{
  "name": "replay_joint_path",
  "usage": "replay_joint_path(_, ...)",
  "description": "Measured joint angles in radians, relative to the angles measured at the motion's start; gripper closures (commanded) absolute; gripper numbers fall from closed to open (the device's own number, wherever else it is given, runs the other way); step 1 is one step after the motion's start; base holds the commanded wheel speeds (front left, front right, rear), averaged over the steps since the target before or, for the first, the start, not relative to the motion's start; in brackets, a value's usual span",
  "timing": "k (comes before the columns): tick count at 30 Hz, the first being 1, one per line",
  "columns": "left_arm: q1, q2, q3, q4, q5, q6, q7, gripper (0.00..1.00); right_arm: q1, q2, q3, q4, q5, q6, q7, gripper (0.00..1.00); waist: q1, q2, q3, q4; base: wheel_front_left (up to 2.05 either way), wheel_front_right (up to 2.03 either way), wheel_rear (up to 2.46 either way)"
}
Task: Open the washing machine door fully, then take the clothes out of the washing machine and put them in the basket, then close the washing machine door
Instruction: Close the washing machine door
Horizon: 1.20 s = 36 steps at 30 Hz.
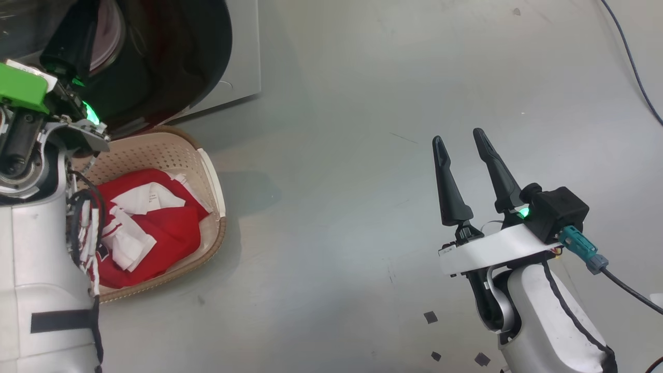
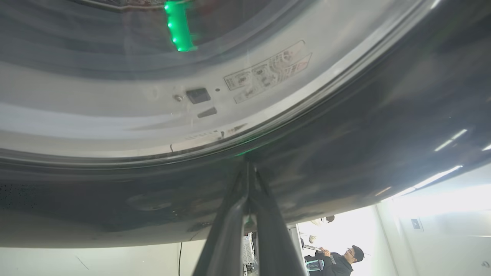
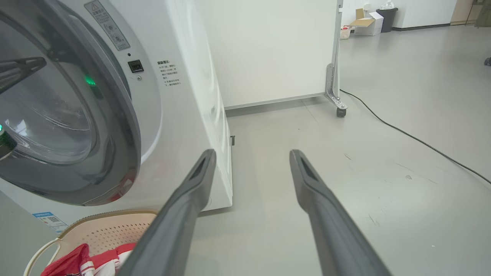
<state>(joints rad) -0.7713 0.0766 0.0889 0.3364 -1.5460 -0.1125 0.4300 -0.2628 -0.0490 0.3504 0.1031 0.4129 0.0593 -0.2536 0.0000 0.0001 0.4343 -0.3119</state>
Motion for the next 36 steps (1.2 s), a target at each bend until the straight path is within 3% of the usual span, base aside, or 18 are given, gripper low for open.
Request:
replay_joint_path(11, 0.140, -0.031, 0.034, -0.029, -0.064, -0.008, -0.028, 1.00, 0.005, -0.001, -0.045, 0.022, -0.063, 0.000, 0.000, 0.00, 0.0000, 0.0000, -0.022, 0.087, 0.00, 0.00, 0.00)
replay_joint_path(22, 0.312, -0.048, 0.034, -0.193, -0.109, -0.008, -0.054, 1.00, 0.025, -0.017, -0.072, 0.049, -0.100, 0.000, 0.000, 0.00, 0.0000, 0.0000, -0.065, 0.188, 0.00, 0.00, 0.00)
replay_joint_path(35, 0.543, -0.050, -0.018, -0.264, -0.192, -0.008, -0.102, 1.00, 0.085, -0.018, -0.093, 0.080, -0.111, 0.001, 0.000, 0.00, 0.0000, 0.0000, -0.143, 0.279, 0.00, 0.00, 0.00)
replay_joint_path(36, 0.558, -0.050, -0.026, -0.272, -0.201, -0.008, -0.106, 0.84, 0.091, -0.017, -0.094, 0.084, -0.111, 0.001, 0.000, 0.00, 0.0000, 0.0000, -0.151, 0.284, 0.00, 0.00, 0.00)
